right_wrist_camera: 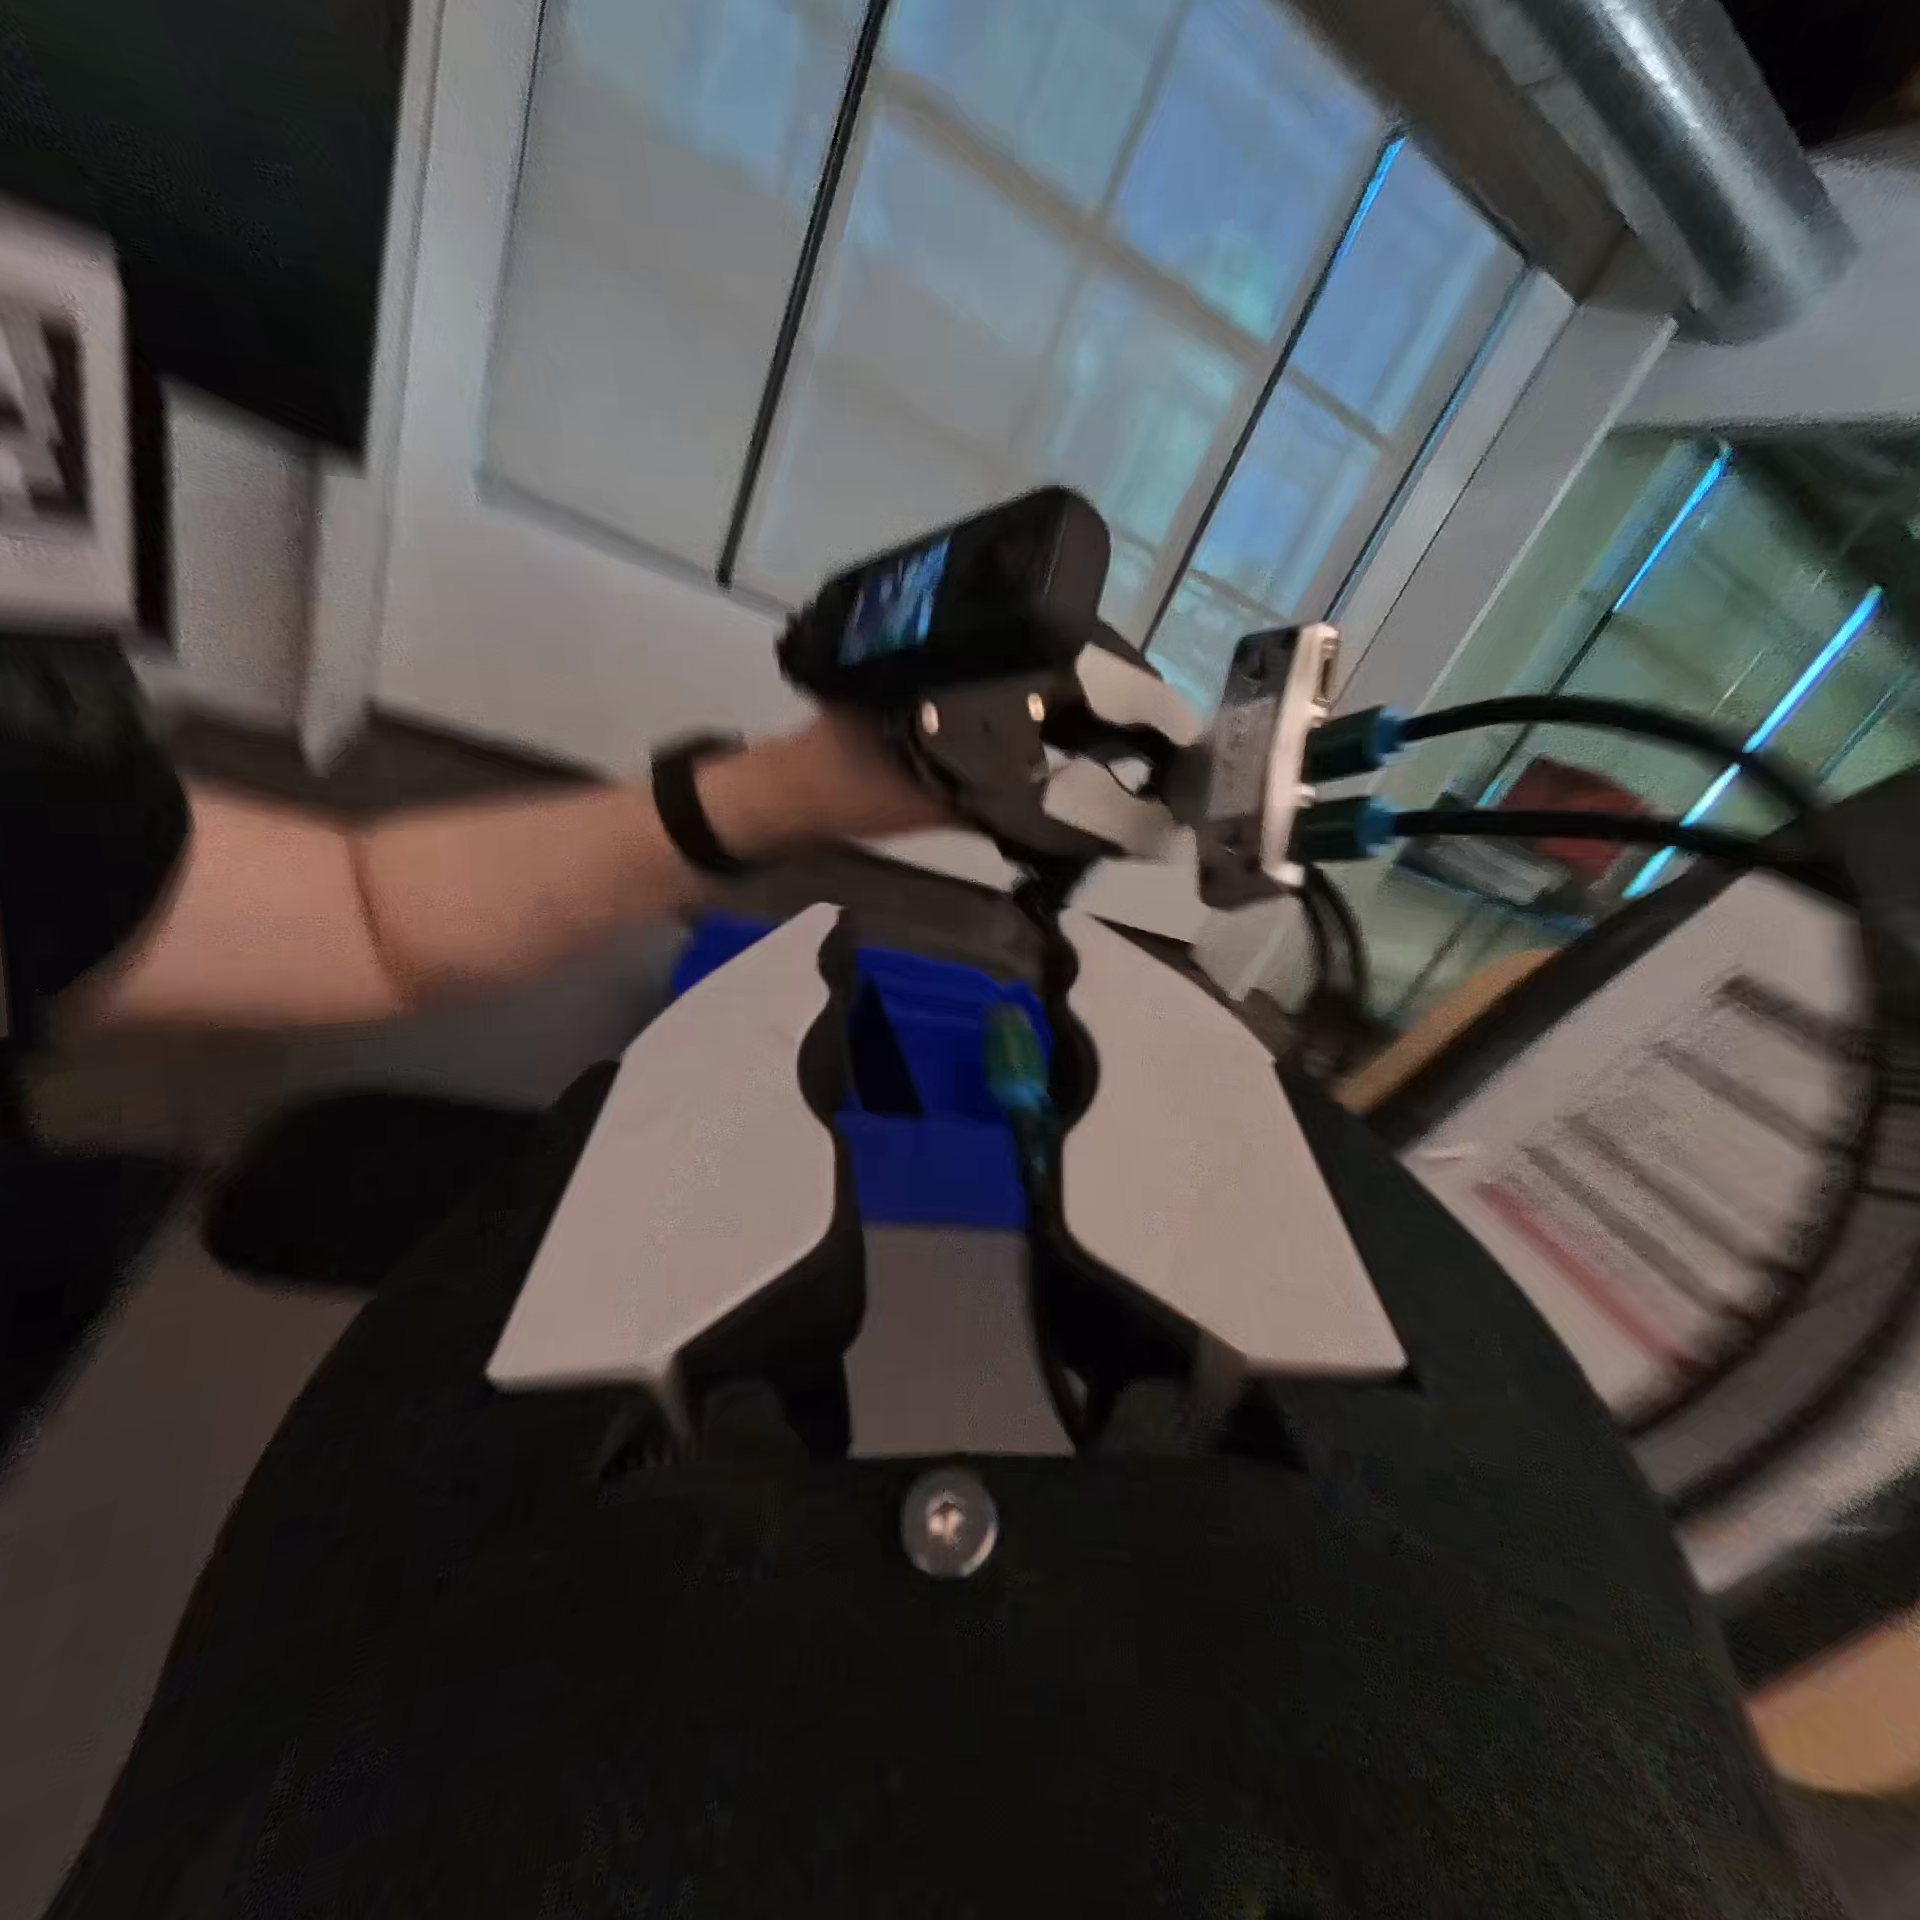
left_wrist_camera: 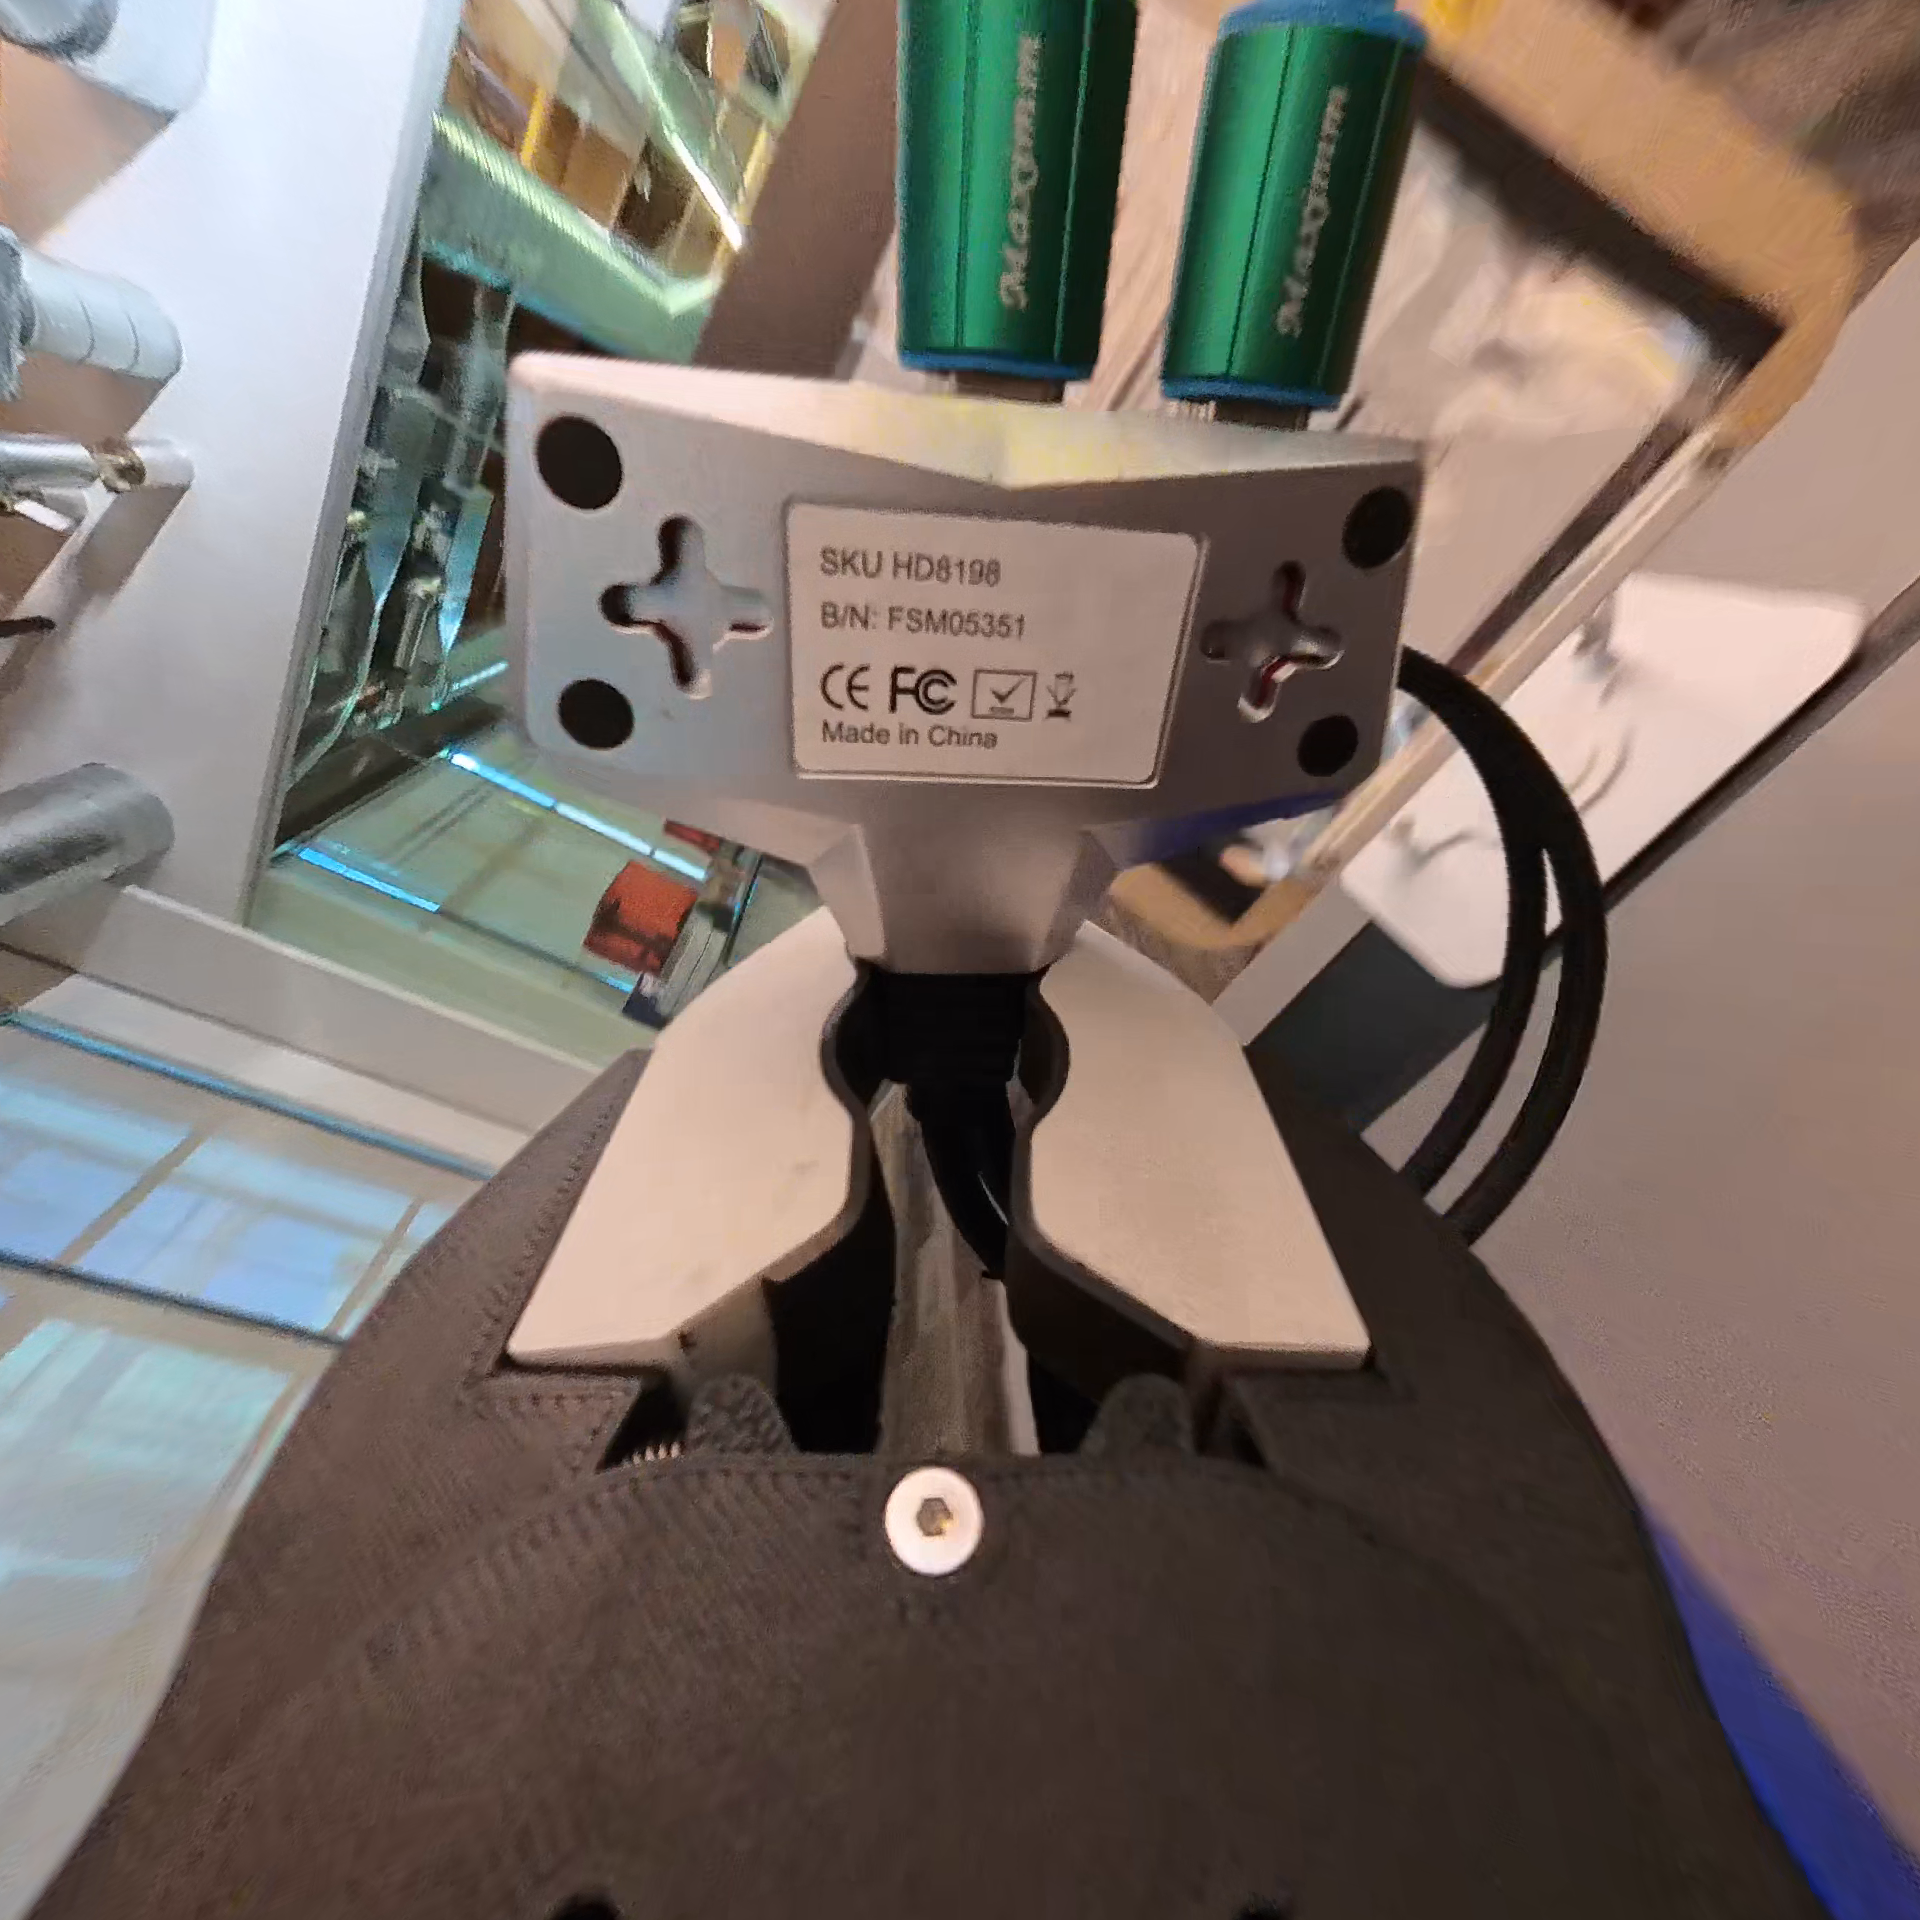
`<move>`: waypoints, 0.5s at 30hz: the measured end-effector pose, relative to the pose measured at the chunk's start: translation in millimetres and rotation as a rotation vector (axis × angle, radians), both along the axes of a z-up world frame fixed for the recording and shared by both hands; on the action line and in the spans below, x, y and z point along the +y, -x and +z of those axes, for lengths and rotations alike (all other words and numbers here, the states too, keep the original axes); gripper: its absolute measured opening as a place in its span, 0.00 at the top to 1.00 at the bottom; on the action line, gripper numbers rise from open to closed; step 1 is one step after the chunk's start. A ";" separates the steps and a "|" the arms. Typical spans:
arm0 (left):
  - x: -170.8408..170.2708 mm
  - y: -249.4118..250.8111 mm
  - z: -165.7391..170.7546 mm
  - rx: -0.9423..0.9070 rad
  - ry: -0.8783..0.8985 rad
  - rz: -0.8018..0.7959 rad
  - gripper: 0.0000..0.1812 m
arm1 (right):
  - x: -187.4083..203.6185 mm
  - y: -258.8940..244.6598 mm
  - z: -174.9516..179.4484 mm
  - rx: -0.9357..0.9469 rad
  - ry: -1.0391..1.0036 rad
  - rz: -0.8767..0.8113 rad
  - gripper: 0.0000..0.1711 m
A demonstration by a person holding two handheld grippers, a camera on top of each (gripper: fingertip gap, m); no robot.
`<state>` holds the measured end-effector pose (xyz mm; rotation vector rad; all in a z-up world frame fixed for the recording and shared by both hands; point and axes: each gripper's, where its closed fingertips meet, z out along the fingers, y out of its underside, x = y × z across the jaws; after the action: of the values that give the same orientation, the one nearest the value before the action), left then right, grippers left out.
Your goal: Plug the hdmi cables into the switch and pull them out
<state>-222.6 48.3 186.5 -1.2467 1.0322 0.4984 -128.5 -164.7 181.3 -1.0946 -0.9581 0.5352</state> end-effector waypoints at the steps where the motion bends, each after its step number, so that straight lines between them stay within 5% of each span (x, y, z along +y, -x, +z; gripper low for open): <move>1: -6.6 -14.2 0.4 -0.021 -0.006 -0.023 0.88 | 3.6 6.1 2.7 0.086 0.083 -0.002 0.73; 4: -23.9 -50.6 -6.7 -0.098 -0.013 -0.084 0.88 | 40.6 2.2 -14.3 0.187 0.272 -0.148 0.62; 9: -47.8 -93.6 -28.0 -0.188 -0.031 -0.197 0.88 | 87.6 -43.9 -19.2 0.344 0.208 -0.364 0.61; 15: -58.6 -111.9 -44.2 -0.180 -0.035 -0.270 0.88 | 81.4 -46.9 -19.0 0.356 0.127 -0.134 0.62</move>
<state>-110.7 -10.3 142.2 -1.0799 1.0149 0.1910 -81.6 -83.2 162.3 -1.1213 -0.5426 0.6610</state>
